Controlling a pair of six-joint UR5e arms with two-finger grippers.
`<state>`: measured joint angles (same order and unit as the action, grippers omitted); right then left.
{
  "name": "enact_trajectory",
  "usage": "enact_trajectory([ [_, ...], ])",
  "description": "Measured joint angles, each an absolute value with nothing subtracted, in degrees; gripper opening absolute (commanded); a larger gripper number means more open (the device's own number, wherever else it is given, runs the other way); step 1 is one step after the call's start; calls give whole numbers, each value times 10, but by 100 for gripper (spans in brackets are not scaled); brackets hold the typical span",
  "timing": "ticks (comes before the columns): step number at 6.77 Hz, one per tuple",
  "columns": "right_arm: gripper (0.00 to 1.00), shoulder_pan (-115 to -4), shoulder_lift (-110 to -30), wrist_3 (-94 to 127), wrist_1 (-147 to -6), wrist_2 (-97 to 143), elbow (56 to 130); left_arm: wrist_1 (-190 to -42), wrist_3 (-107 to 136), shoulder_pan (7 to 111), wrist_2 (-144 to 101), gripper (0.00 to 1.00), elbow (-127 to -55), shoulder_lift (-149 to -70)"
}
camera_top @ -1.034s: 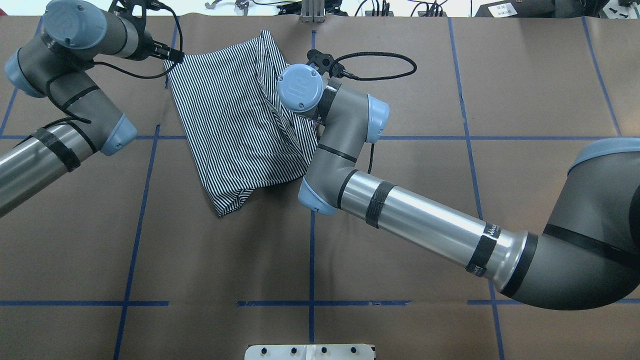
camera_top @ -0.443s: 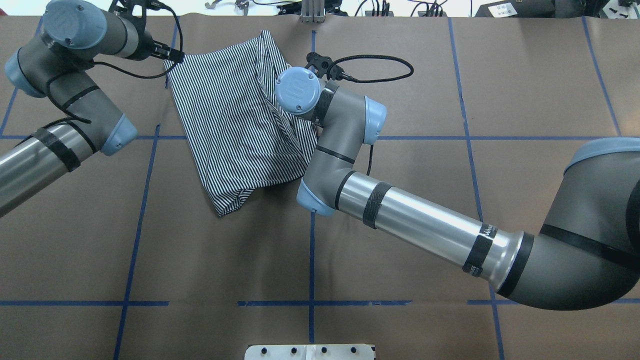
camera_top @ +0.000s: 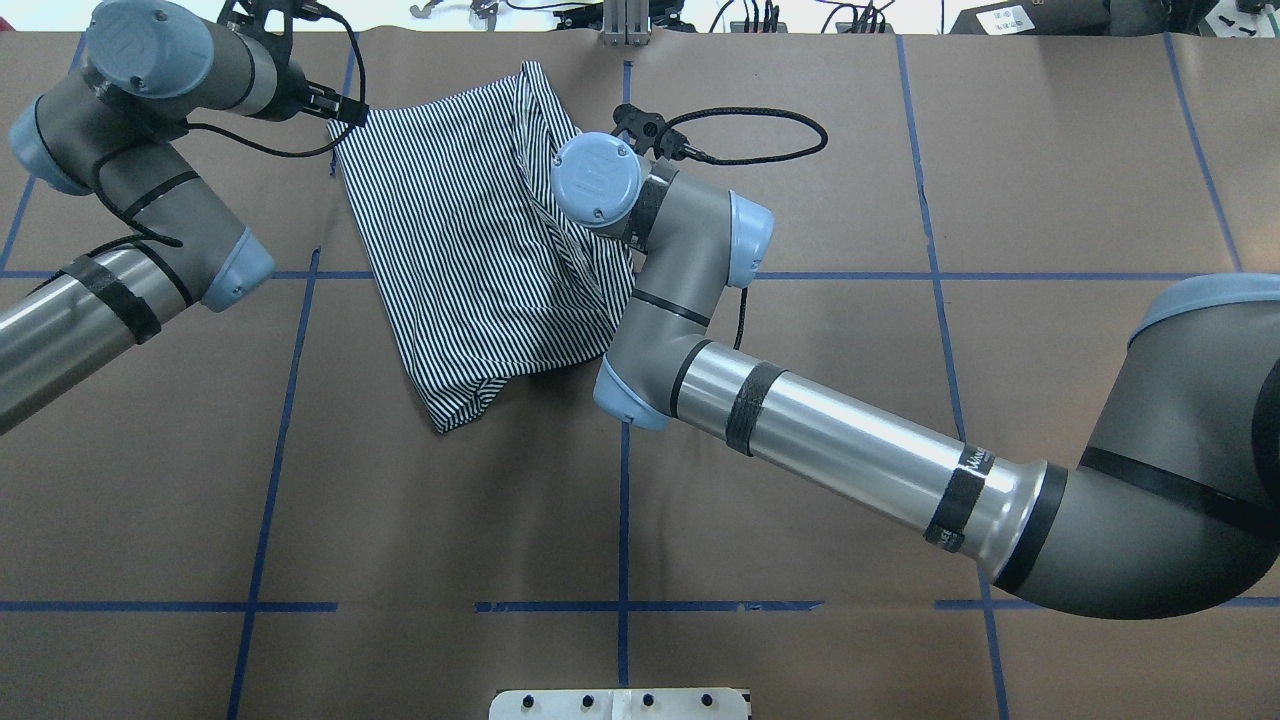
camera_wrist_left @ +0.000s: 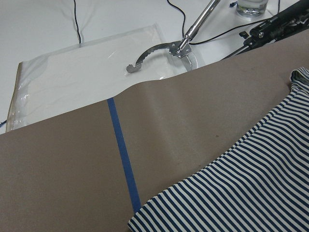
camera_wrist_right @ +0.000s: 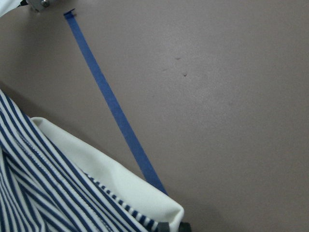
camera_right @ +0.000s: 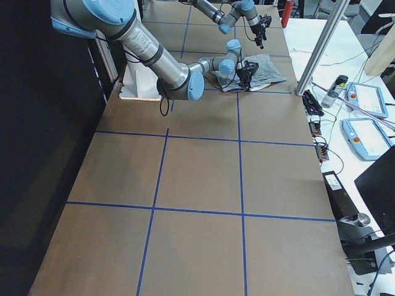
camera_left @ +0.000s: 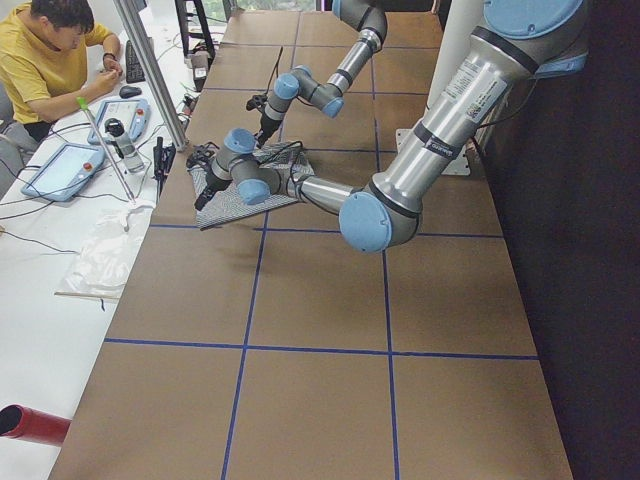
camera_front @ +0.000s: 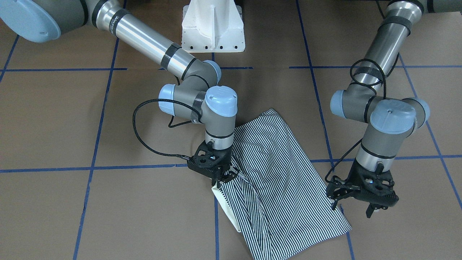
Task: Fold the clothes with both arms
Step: 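Grasp the shirt's edge with the right gripper, then drag the shirt with the right gripper toward the robot, straightening it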
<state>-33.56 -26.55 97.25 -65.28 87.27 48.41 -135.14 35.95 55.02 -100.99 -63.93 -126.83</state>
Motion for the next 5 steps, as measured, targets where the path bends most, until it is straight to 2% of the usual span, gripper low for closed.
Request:
enact_trajectory([
  [2,0,-338,-283,972,-658,874,521,-1353,359,548,-1010,100,-645,-1267],
  [5,0,-329,-433,977,-696,872,726,-1352,359,539,-1010,100,-662,-1262],
])
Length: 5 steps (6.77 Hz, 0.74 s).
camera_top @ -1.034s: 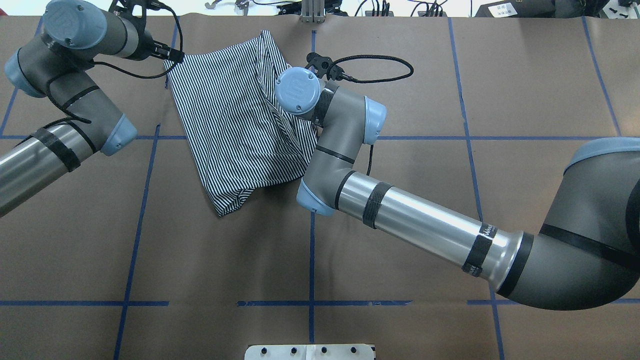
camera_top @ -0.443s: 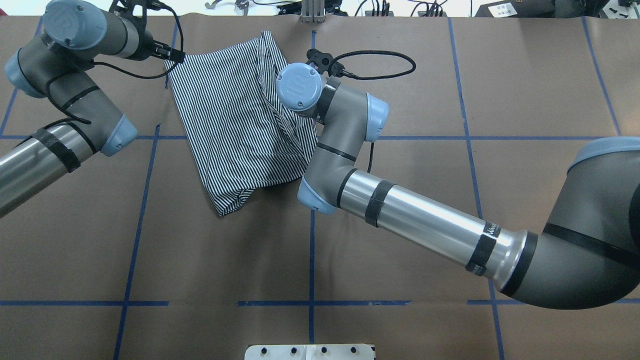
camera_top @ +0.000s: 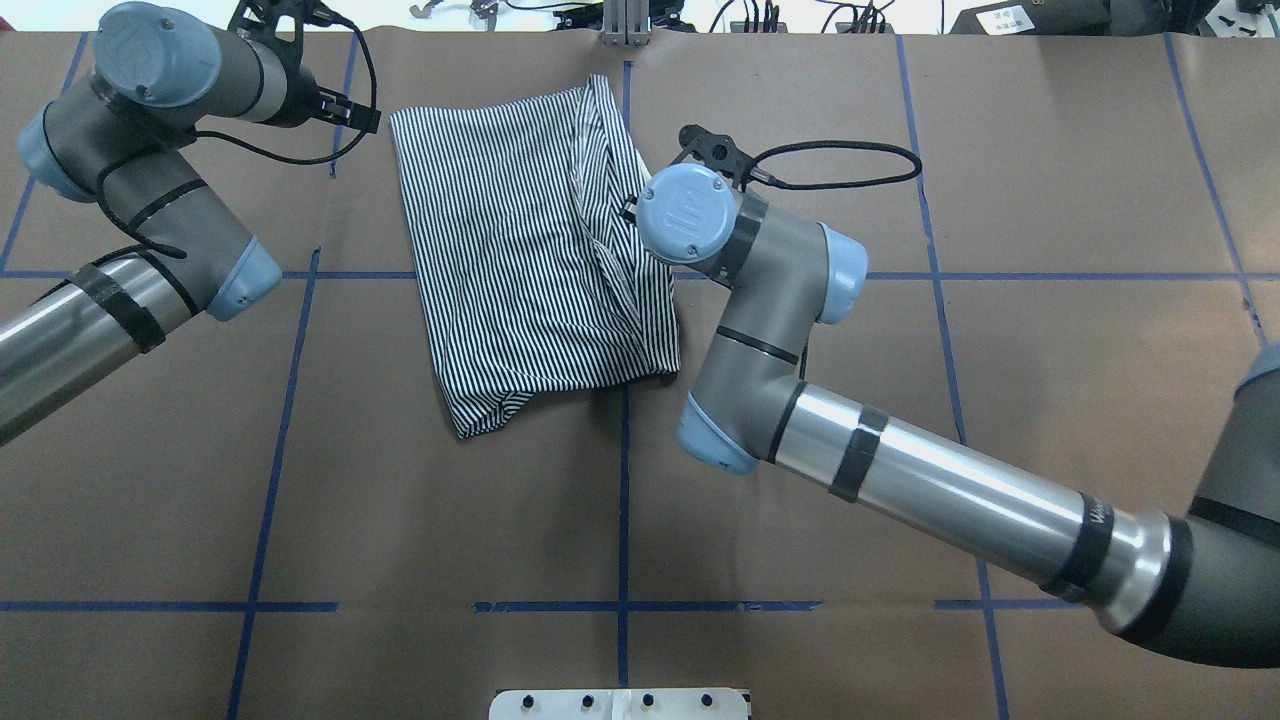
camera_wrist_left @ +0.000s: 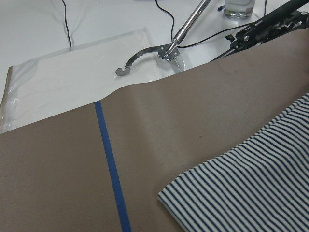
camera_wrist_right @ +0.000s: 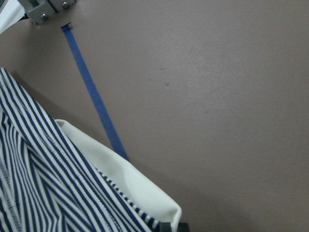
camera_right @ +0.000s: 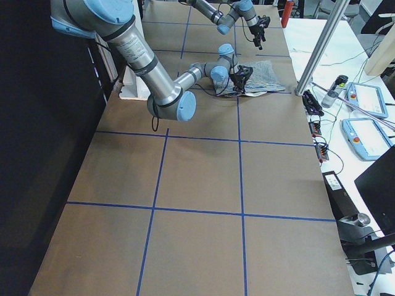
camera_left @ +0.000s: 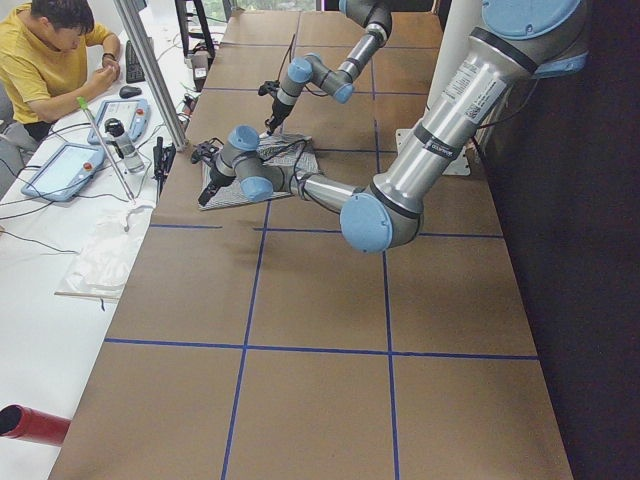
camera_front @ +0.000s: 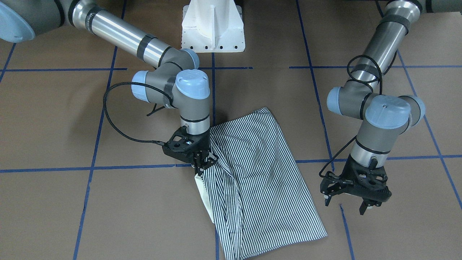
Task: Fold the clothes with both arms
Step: 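Drag the shirt with the right gripper toward the robot, straightening it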
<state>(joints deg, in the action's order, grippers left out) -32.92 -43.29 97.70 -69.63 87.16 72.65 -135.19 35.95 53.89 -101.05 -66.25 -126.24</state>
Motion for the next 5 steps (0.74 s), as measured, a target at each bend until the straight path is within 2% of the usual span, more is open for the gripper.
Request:
enact_trajectory([
  [1,0,-320,-490,978,-703,868,793,-1351,359,535,-1011,100,-667,-1262],
  [2,99,-312,-536,979,-705,864,840,-1351,359,531,-1011,100,-669,-1261],
  [5,100,-296,-592,949,-714,842,892,-1351,360,526,-1011,100,-671,-1261],
])
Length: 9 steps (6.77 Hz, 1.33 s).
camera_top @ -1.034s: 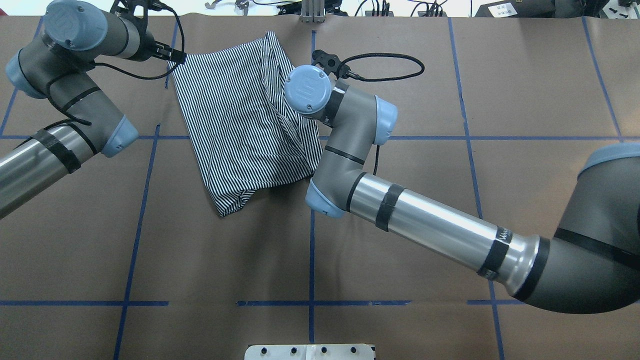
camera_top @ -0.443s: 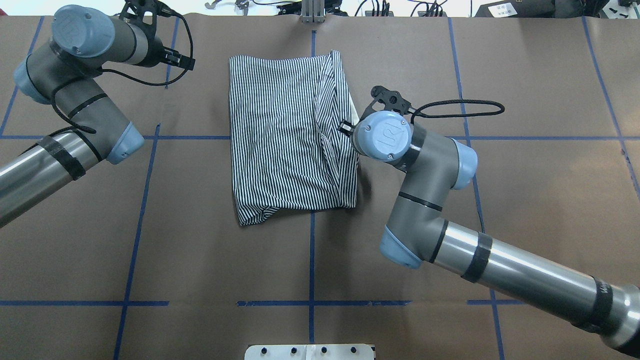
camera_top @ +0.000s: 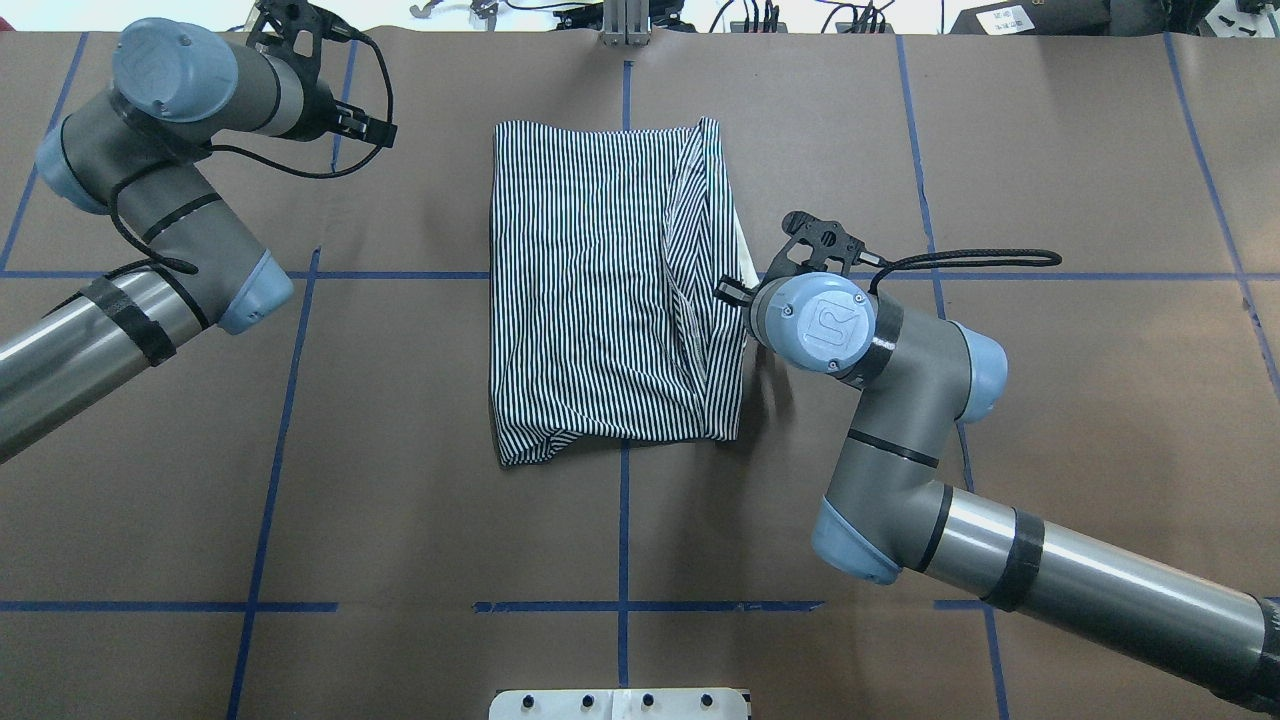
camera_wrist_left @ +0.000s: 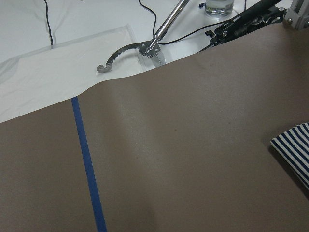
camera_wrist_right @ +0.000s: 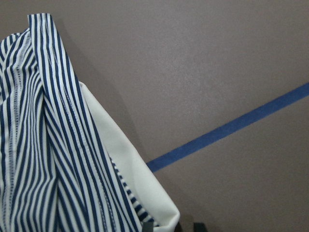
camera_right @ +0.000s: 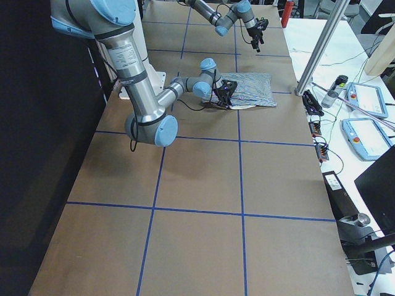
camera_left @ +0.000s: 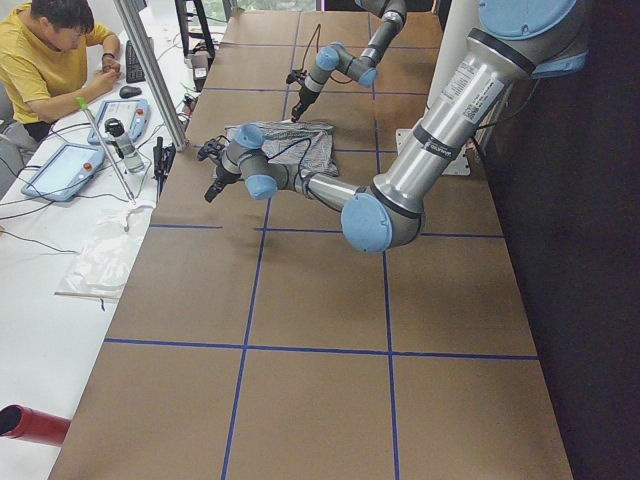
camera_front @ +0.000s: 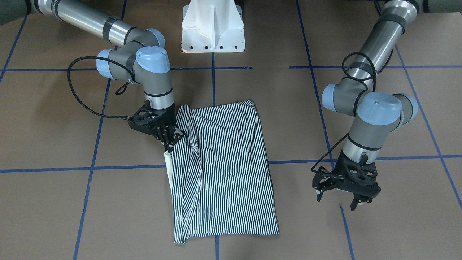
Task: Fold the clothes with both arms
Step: 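Drag the shirt with the right gripper toward the robot, straightening it, then release the shirt and move both grippers to its sides nearest the robot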
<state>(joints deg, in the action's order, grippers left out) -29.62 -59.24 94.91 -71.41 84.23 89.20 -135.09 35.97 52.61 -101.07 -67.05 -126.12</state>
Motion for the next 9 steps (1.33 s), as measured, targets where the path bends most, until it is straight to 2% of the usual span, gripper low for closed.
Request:
enact_trajectory([
  [2,100,-291,-592,874,-814,845,964,-1350,360,526,-1011,100,-671,-1261],
  [3,100,-284,-573,852,-858,845,978,-1350,360,526,-1014,100,-671,-1260],
  [4,98,-275,-541,838,-878,844,960,-1350,360,526,-1021,100,-672,-1259],
  [5,74,-267,-504,825,-888,844,919,-1350,360,526,-1027,100,-673,-1257],
  [7,62,-261,-464,753,-914,845,869,-1350,361,526,-1031,100,-674,-1256],
  [9,59,-255,-461,702,-947,844,865,-1350,361,526,-1032,100,-674,-1256],
])
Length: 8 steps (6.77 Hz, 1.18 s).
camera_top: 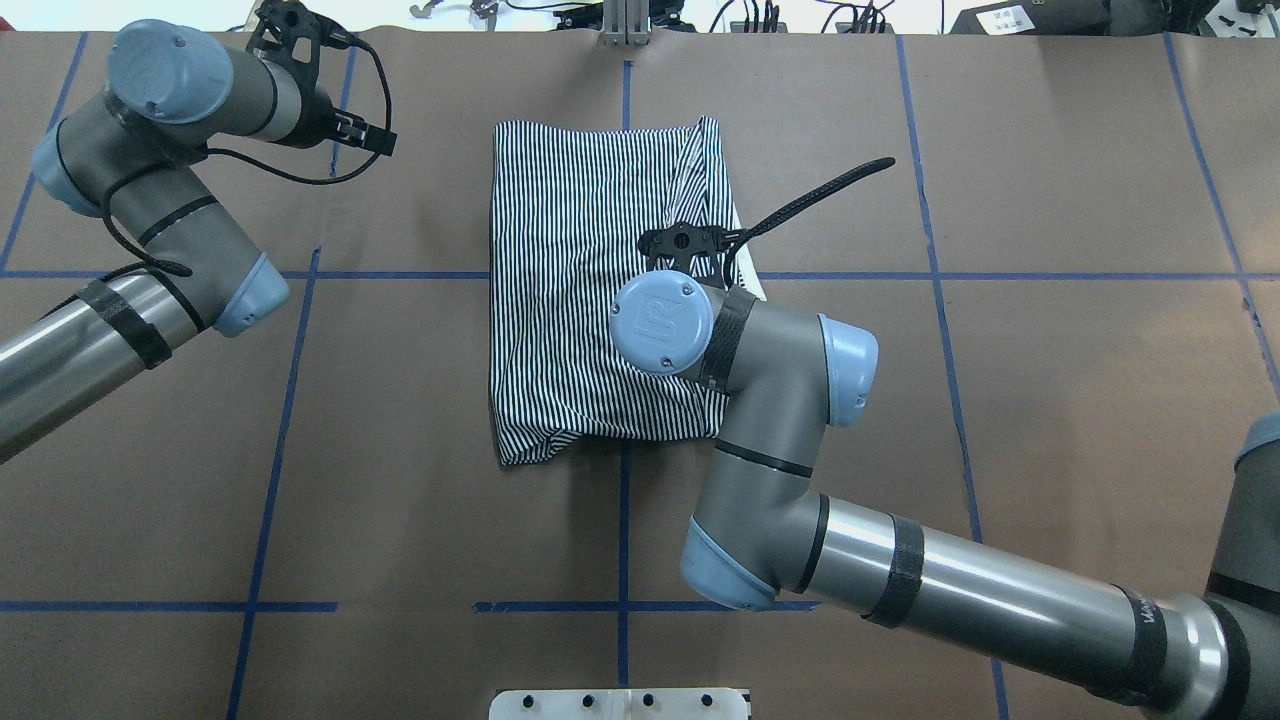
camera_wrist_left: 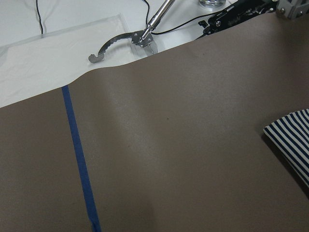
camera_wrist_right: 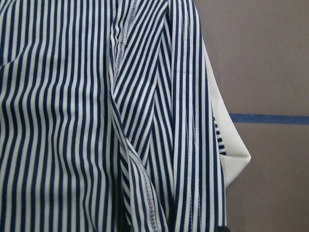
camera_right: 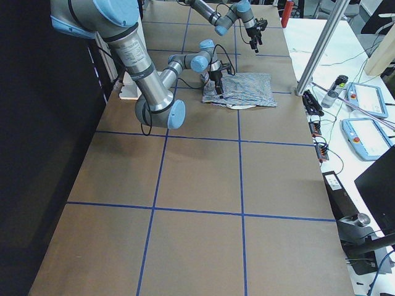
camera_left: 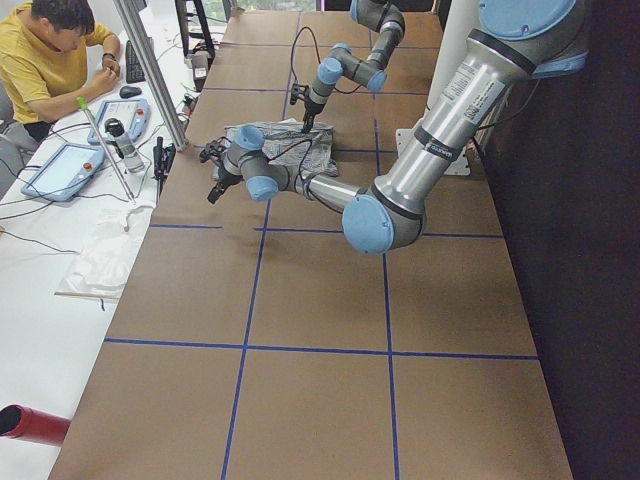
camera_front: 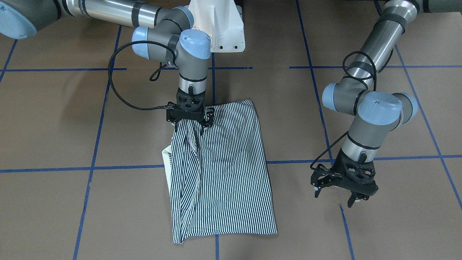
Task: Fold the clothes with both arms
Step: 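Release the shirt and move both grippers to its sides nearest the robot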
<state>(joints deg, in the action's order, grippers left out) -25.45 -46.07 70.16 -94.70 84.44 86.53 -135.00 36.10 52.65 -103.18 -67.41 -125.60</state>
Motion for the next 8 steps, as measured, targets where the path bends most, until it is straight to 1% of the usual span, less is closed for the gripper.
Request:
enact_trajectory([
  [1,56,-248,-460,695,-955,844,866,-1350,361,526,-1032,100,-674,-1256],
  [2,46,-242,-458,693,-958,844,866,-1350,361,526,-1032,100,-674,-1256],
  [3,27,-238,-457,692,-959,844,867,-1350,361,526,-1032,100,-674,-1256],
  [4,3,-237,-458,687,-960,844,867,-1351,361,526,-1032,100,-674,-1256],
  [5,0,-237,-460,678,-963,843,867,-1351,361,526,-1032,100,-673,-1256],
  [7,0,-237,-462,667,-969,842,870,-1351,361,526,-1032,100,-673,-1256],
  [8,0,-237,-467,660,-978,841,884,-1351,361,526,-1032,100,-673,-1256],
])
